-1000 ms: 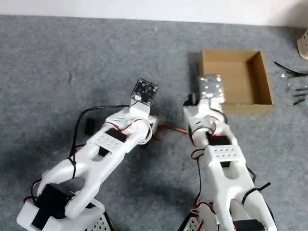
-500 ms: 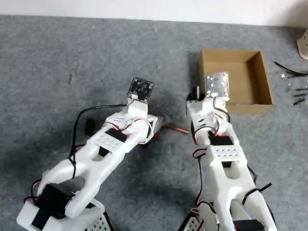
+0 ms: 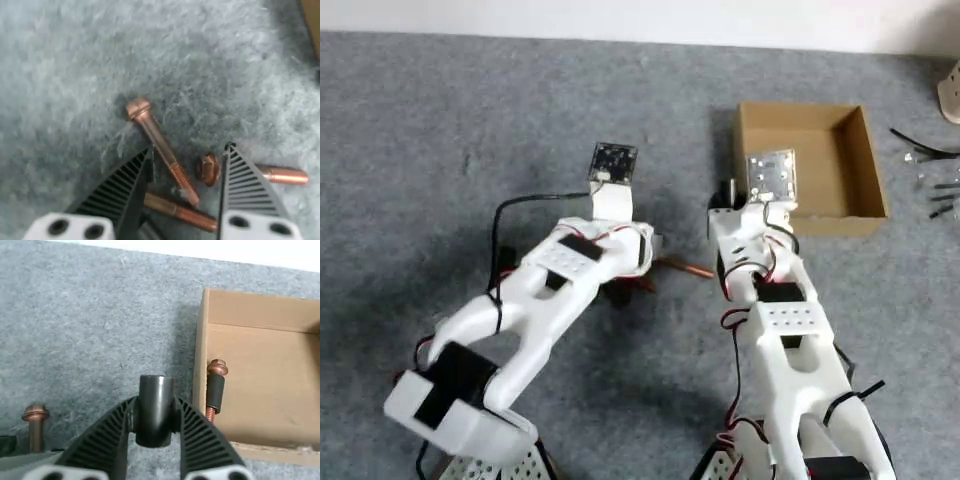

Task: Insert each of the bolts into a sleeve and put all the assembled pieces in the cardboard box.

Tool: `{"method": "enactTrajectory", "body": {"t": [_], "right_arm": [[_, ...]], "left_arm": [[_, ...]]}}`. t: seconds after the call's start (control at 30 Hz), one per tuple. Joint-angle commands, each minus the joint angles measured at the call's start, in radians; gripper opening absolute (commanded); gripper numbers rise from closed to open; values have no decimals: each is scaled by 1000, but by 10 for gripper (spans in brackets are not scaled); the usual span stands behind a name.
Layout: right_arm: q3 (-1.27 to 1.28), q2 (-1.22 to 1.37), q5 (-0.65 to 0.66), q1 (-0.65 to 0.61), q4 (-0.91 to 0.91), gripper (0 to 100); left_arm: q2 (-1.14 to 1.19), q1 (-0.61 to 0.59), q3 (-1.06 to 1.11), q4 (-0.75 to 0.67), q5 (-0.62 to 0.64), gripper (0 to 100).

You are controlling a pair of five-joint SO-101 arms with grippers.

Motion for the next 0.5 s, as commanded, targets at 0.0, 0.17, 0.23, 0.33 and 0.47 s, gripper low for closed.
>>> {"method": "enactTrajectory", "body": {"t": [0.0,0.17,0.23,0.33,0.47], "right_arm": [[-7,-35,12,12,-33,5],[-7,-35,14,12,-33,5],[-7,-35,14,12,-33,5],[-7,-35,14,12,-33,5],[-7,-35,14,12,-33,5]], "left_arm": [[27,-62,-99,46,95,216],[99,-81,-174,117,112,216],[139,-81,-200,121,112,216],[186,-81,-236,138,112,216],[229,-79,-312,236,114,216]]}}
